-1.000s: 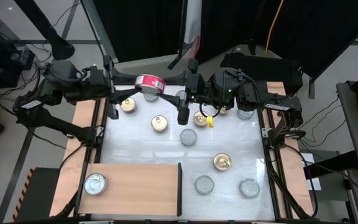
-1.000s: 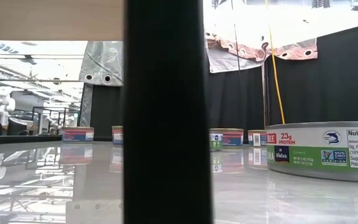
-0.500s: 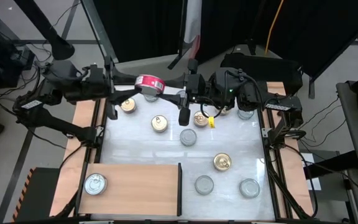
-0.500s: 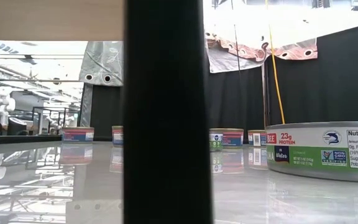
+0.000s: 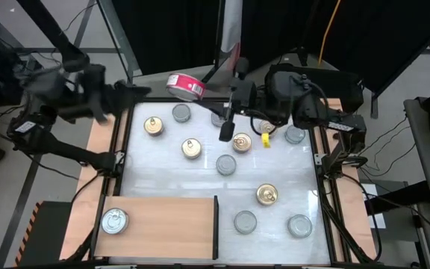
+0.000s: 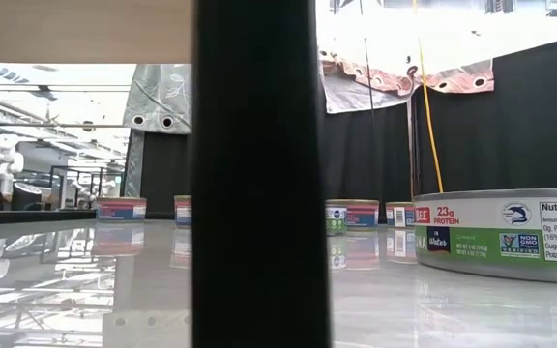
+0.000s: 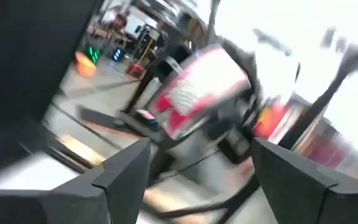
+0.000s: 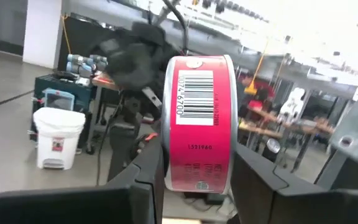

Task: Stack canned seafood by type on shelf
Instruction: Stack the red tuna can on top of the other red tuna can on the shelf

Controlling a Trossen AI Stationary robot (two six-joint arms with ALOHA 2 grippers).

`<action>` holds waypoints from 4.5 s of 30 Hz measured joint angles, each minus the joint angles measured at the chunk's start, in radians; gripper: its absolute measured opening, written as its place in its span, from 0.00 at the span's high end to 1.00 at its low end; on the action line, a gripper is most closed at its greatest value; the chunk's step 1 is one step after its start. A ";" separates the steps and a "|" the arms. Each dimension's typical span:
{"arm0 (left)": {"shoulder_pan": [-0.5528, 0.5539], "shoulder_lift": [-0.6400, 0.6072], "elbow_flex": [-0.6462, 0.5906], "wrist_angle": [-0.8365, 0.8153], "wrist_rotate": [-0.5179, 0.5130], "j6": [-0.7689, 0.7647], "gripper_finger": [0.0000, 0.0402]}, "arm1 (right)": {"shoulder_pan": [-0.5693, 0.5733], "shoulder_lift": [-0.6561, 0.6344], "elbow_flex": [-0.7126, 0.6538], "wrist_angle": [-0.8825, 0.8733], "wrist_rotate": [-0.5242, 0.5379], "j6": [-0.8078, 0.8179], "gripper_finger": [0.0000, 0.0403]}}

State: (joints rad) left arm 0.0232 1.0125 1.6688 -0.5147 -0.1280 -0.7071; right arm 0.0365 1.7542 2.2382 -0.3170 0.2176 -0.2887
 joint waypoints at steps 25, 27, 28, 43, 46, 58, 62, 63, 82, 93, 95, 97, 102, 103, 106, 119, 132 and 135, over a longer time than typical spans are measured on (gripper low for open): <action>0.088 0.068 0.000 -0.074 0.362 -1.146 0.31 | 0.122 0.077 0.048 -0.055 0.098 -0.832 0.71; 0.095 0.067 0.000 -0.073 0.366 -1.146 0.31 | 0.124 0.077 0.048 -0.060 0.097 -0.851 0.72; 0.096 0.068 0.000 -0.073 0.367 -1.146 0.31 | 0.127 0.077 0.048 -0.068 0.097 -0.860 0.72; 0.096 0.046 0.000 -0.070 0.397 -1.145 0.31 | 0.149 0.079 0.048 -0.113 0.094 -0.860 0.90; 0.096 0.054 0.001 -0.085 0.449 -1.125 0.31 | 0.147 0.078 0.048 -0.182 0.115 -0.737 0.96; 0.094 0.048 0.000 -0.410 0.519 -0.772 0.31 | 0.071 0.076 -0.003 -0.874 -0.017 0.225 0.91; 0.094 0.049 0.000 -0.499 0.508 -0.695 0.31 | 0.068 0.061 -0.129 -0.961 -0.124 0.341 0.85; 0.094 0.050 0.000 -0.509 0.504 -0.683 0.31 | 0.072 0.042 -0.170 -0.964 -0.155 0.362 0.83; 0.094 0.051 0.000 -0.524 0.440 -0.422 0.31 | 0.406 -0.240 -1.090 -0.060 -0.160 1.803 0.07; 0.094 0.062 0.000 -0.517 0.432 -0.278 0.31 | 0.433 0.074 -0.800 -0.386 -0.023 1.883 0.03; 0.094 0.062 0.000 -0.518 0.432 -0.268 0.31 | 0.418 0.099 -0.778 -0.381 -0.019 1.862 0.03; 0.094 0.062 0.000 -0.518 0.433 -0.253 0.31 | 0.404 0.127 -0.773 -0.364 -0.025 1.856 0.03; 0.094 0.061 0.000 -0.520 0.434 -0.247 0.31 | 0.373 0.160 -0.771 -0.370 -0.034 1.889 0.03; 0.094 0.061 0.000 -0.520 0.438 -0.246 0.31 | 0.366 0.163 -0.771 -0.376 -0.035 1.889 0.03; 0.094 0.058 0.000 -0.520 0.447 -0.246 0.31 | 0.348 0.165 -0.771 -0.380 -0.037 1.861 0.07; 0.094 0.058 0.000 -0.520 0.449 -0.245 0.31 | 0.336 0.166 -0.771 -0.389 -0.002 1.777 0.31; 0.094 0.058 0.000 -0.526 0.450 -0.246 0.31 | 0.454 0.170 -0.775 -0.484 0.086 1.867 0.22; 0.094 0.058 0.000 -0.526 0.450 -0.246 0.31 | 0.492 0.173 -0.777 -0.511 0.113 1.894 0.19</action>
State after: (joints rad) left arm 0.1177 1.0702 1.6688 -1.0412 0.3218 -0.9527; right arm 0.5281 1.9268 1.4608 -0.8283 0.3302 1.6050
